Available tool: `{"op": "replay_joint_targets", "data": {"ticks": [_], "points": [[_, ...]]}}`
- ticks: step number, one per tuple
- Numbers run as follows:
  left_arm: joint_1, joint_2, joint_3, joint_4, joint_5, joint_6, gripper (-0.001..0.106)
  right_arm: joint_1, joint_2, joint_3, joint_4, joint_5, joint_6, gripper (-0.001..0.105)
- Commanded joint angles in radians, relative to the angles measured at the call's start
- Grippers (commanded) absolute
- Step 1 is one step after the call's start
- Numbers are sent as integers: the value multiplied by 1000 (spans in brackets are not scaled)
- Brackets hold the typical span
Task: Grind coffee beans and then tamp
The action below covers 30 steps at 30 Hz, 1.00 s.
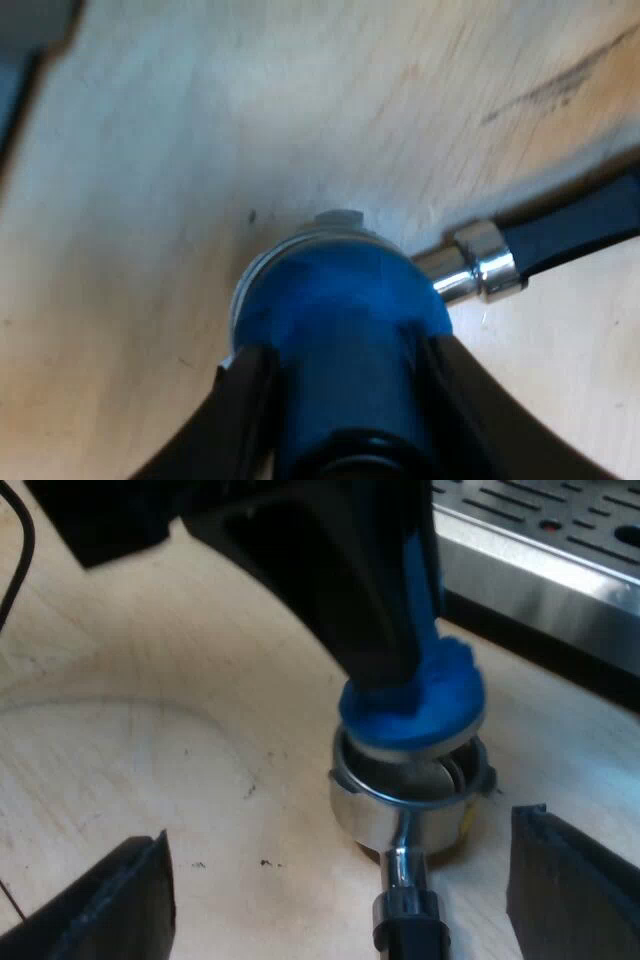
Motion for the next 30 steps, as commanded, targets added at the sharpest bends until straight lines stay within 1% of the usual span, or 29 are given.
{"op": "replay_joint_targets", "data": {"ticks": [1, 8, 11, 14, 19, 23, 27, 28, 30], "points": [[-3, -44, -24, 41, -18, 3, 0, 1, -3, -4, -15, 3, -14, 70], [3, -123, -31, 98, -41, 3, 0, 1, -3, -4, -19, 3, -14, 70], [25, -155, -31, 119, -41, 3, 0, 1, -3, -4, -19, 3, -14, 70], [72, -178, -31, 168, -41, 3, 0, 1, -3, -4, -19, 5, -14, 70], [198, -203, -29, 237, -41, 3, 0, 1, -3, -4, -19, 5, -14, 70], [274, -213, -14, 247, -41, 3, 0, 1, -3, -4, -19, 5, -14, 70], [336, -214, 31, 247, -41, 3, 0, 1, -3, -4, -19, 5, -14, 70], [372, -214, 70, 233, -41, 3, 0, 1, -3, -4, -19, 5, -14, 70], [405, -214, 100, 211, -41, 3, 0, 1, -3, -4, -19, 5, -14, 70]]}}
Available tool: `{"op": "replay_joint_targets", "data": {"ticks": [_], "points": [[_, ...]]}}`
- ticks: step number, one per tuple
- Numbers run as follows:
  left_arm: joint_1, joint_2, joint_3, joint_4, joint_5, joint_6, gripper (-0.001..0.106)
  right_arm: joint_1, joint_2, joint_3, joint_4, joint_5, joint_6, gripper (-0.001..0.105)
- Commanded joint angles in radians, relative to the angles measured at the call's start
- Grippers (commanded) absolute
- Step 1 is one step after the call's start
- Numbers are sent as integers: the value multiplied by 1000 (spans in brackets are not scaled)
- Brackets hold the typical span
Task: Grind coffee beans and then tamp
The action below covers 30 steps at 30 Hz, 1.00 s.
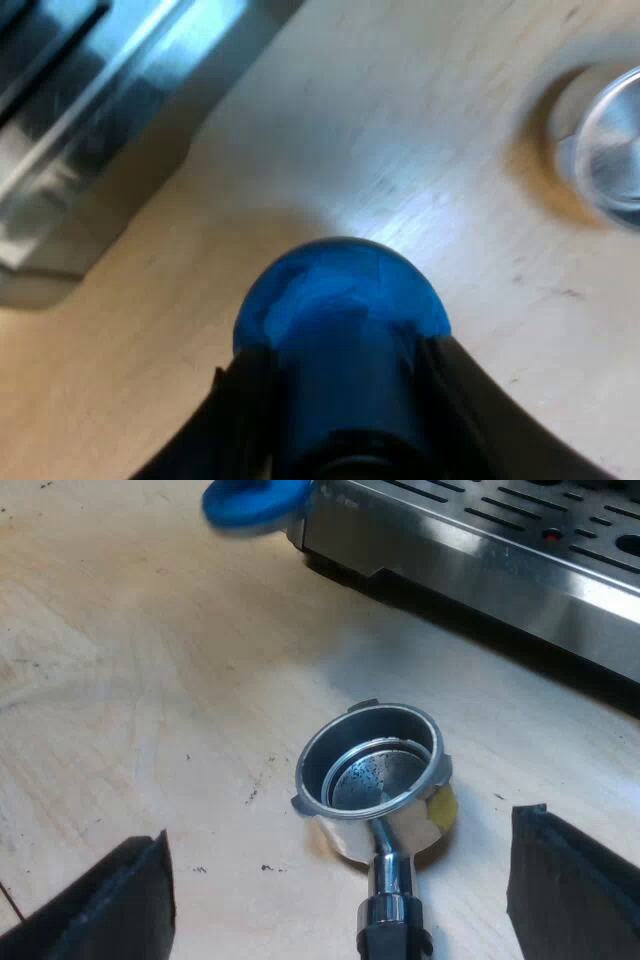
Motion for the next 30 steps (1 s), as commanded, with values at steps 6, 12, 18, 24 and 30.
{"op": "replay_joint_targets", "data": {"ticks": [6, 12, 18, 24, 30], "points": [[146, -6, 110, -127, -4, 2, 0, 1, -3, -4, -13, 5, -4, 70], [169, 1, 128, -171, -3, 2, 0, 1, -3, -4, -13, 5, -4, 70], [169, 41, 154, -205, -2, 2, 0, 1, -3, -4, -13, 5, -4, 70], [169, 94, 159, -211, -2, 2, 0, 1, -3, -4, -13, 5, -2, 70], [169, 134, 159, -214, -2, 2, 0, 1, -3, -4, -13, 5, -2, 70]]}}
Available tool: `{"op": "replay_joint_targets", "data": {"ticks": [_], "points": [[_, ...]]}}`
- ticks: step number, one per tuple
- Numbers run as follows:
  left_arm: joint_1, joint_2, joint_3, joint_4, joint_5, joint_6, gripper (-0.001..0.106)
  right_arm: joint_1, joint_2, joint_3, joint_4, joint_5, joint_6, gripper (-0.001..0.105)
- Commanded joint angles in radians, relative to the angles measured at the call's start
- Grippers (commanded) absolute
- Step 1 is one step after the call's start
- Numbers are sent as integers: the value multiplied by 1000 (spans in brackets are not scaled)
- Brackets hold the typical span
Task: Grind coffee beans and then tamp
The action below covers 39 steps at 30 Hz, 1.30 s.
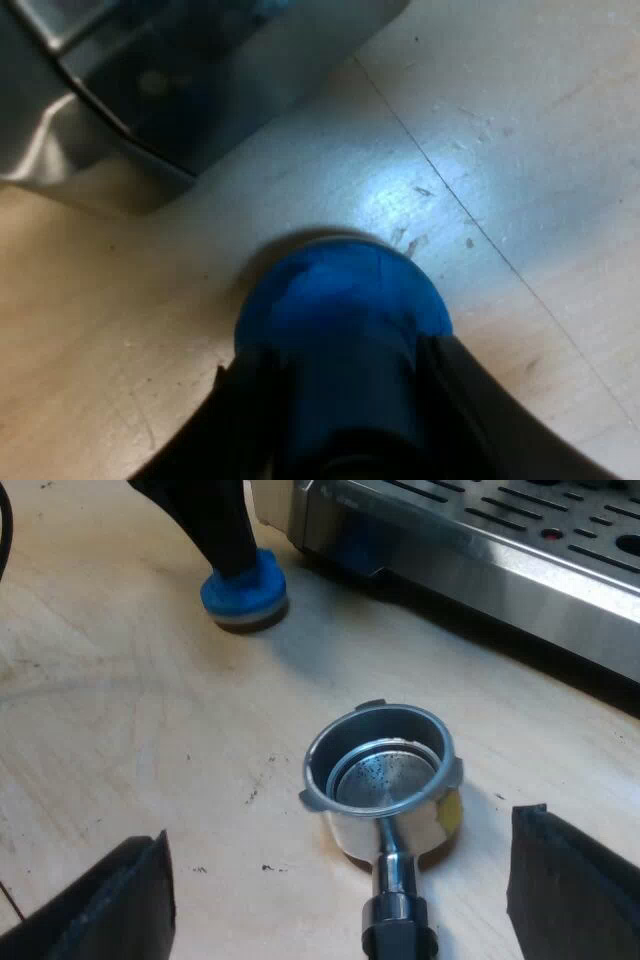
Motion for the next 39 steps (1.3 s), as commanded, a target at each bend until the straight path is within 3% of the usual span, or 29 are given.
{"op": "replay_joint_targets", "data": {"ticks": [1, 8, 12, 13, 16, 19, 22, 29, 39], "points": [[2, 13, -2, -7, -1, 2, 0, 1, -3, -4, -13, 5, -2, 70], [2, 14, -2, -4, -1, 2, 4, 1, -3, -4, -13, 5, -2, 70], [2, 14, -2, 7, -1, 2, 25, 1, -3, -4, -13, 5, -2, 70], [2, 14, -2, 12, -1, 2, 40, 1, -3, -4, -13, 5, -2, 70], [2, 14, -2, 18, -1, 2, 62, 1, -3, -4, -13, 5, -2, 70], [2, 14, -2, 29, -1, 2, 72, 1, -3, -4, -13, 5, -2, 70], [2, -9, -2, 51, -1, 2, 93, 1, -3, -4, -13, 5, -2, 70], [2, -94, -2, 83, -10, 9, 98, 1, -3, -4, -13, 5, -2, 70], [2, -392, -2, 162, -10, 9, 98, 1, -3, -4, -13, 2, -4, 70]]}}
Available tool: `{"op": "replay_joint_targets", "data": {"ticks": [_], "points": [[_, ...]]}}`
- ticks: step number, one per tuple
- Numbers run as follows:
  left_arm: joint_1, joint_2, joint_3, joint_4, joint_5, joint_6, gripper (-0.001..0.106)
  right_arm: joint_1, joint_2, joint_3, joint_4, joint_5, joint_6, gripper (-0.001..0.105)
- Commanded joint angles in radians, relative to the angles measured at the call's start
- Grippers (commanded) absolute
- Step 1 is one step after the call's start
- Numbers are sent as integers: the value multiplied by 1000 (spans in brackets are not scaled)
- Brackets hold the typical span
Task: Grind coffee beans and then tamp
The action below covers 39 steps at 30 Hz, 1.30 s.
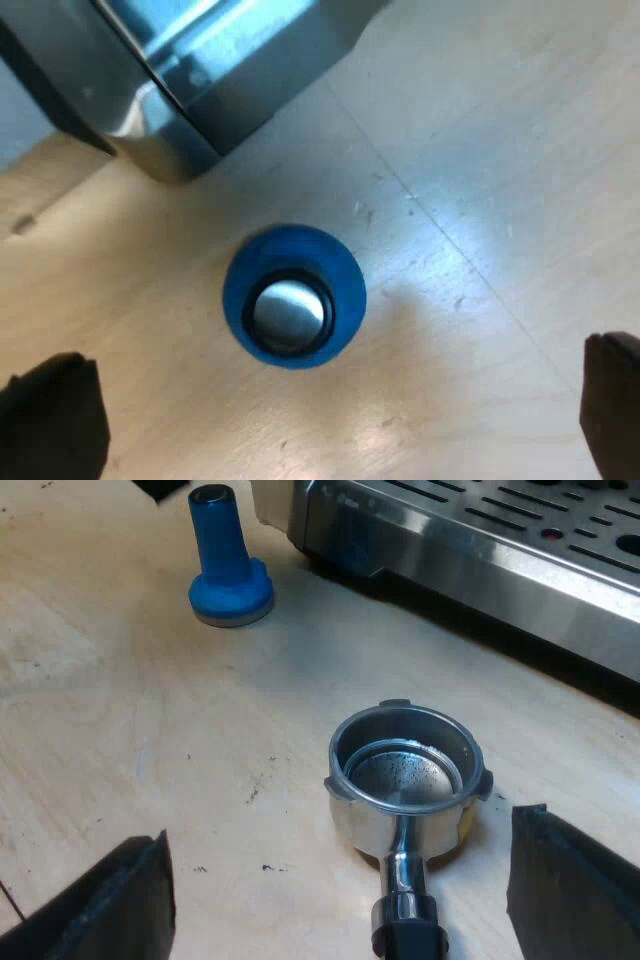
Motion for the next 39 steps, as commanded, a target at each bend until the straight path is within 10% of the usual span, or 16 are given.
{"op": "replay_joint_targets", "data": {"ticks": [1, 13, 29, 39], "points": [[2, -104, -2, 23, -10, 0, 98, 1, -3, -4, -13, -1, -4, 70], [2, -433, -45, 65, -31, -4, 98, 1, -3, -285, 387, -4, -79, 70], [2, -473, -272, -11, -63, -16, 98, -55, -3, -763, 883, 61, 21, 70], [12, -469, -330, -5, -159, -62, 98, -594, -5, -895, 1036, -390, -22, 70]]}}
